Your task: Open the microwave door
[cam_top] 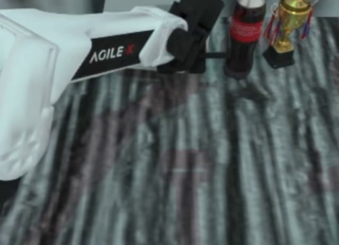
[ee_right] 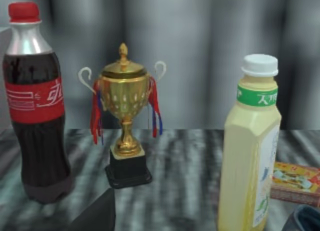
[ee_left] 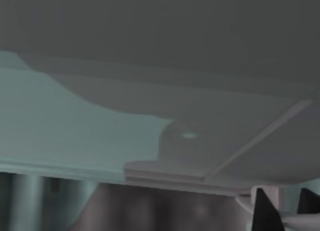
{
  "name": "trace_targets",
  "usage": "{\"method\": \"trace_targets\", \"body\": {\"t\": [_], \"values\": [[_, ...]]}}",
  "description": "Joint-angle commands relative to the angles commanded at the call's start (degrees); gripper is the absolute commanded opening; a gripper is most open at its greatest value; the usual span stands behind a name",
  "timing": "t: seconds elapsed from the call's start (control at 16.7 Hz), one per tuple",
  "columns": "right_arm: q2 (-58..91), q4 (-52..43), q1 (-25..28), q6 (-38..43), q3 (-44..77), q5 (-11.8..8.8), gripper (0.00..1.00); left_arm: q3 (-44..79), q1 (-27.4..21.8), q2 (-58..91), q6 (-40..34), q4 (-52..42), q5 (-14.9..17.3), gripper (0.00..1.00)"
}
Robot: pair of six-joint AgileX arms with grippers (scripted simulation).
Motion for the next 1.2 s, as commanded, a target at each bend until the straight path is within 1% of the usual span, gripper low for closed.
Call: {"method": "trace_targets", "body": {"t": [0.3,1.2], "values": [[0.0,0.0,0.0,0.0,0.0,0.0,1.0,-3.51,0.64,-2.58,2.53,2.59,1.42,0.0],[0.0,0.0,0.0,0.0,0.0,0.0,1.0,-3.55,0.65,-2.58,2.56,2.59,1.43,0.0]]}}
